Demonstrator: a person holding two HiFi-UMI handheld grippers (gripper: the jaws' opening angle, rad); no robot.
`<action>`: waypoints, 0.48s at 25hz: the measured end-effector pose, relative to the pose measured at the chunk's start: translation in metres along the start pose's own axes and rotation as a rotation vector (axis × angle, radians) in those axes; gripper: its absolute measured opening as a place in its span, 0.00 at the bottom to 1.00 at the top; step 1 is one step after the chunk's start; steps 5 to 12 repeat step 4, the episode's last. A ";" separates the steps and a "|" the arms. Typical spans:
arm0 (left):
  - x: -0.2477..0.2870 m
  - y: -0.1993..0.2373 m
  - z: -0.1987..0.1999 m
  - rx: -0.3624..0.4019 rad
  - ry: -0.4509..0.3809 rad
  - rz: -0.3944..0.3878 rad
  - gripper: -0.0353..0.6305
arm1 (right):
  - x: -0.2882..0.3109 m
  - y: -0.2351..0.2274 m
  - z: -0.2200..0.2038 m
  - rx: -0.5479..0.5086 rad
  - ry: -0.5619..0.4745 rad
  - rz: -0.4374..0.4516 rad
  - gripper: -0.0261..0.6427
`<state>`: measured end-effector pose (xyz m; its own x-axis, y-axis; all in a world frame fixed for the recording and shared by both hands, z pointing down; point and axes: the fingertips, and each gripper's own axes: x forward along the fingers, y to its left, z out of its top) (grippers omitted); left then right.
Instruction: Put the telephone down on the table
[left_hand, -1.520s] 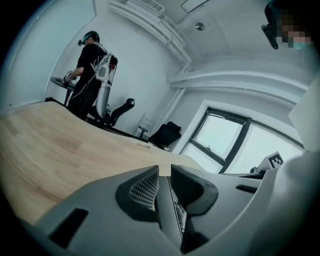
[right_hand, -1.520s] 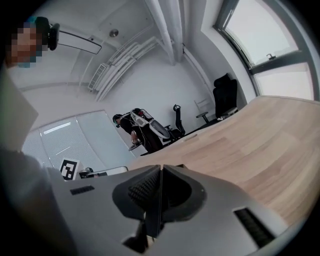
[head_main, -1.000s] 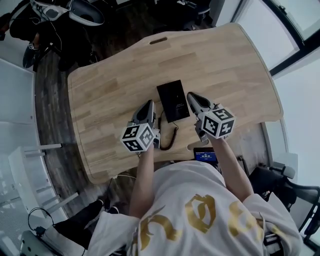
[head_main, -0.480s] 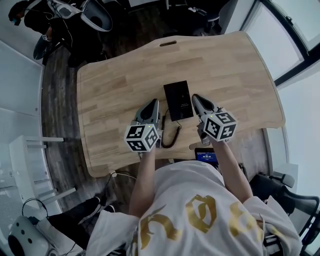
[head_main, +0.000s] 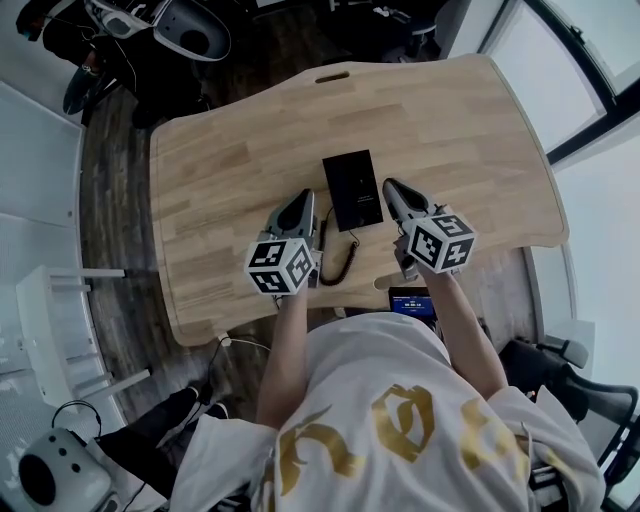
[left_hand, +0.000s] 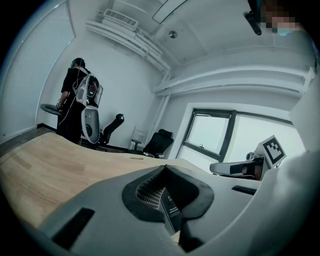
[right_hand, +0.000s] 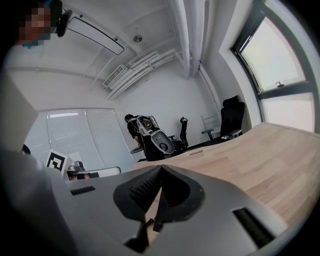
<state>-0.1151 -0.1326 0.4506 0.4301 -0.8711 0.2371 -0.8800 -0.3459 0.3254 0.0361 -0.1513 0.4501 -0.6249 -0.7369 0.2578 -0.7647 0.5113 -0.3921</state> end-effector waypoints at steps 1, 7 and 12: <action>0.001 0.000 -0.001 -0.002 0.002 -0.001 0.07 | 0.000 -0.001 0.000 0.002 0.000 -0.001 0.06; 0.005 -0.001 0.000 -0.007 0.001 -0.006 0.07 | 0.000 -0.005 -0.001 0.005 0.001 -0.001 0.06; 0.005 -0.001 0.000 -0.007 0.001 -0.006 0.07 | 0.000 -0.005 -0.001 0.005 0.001 -0.001 0.06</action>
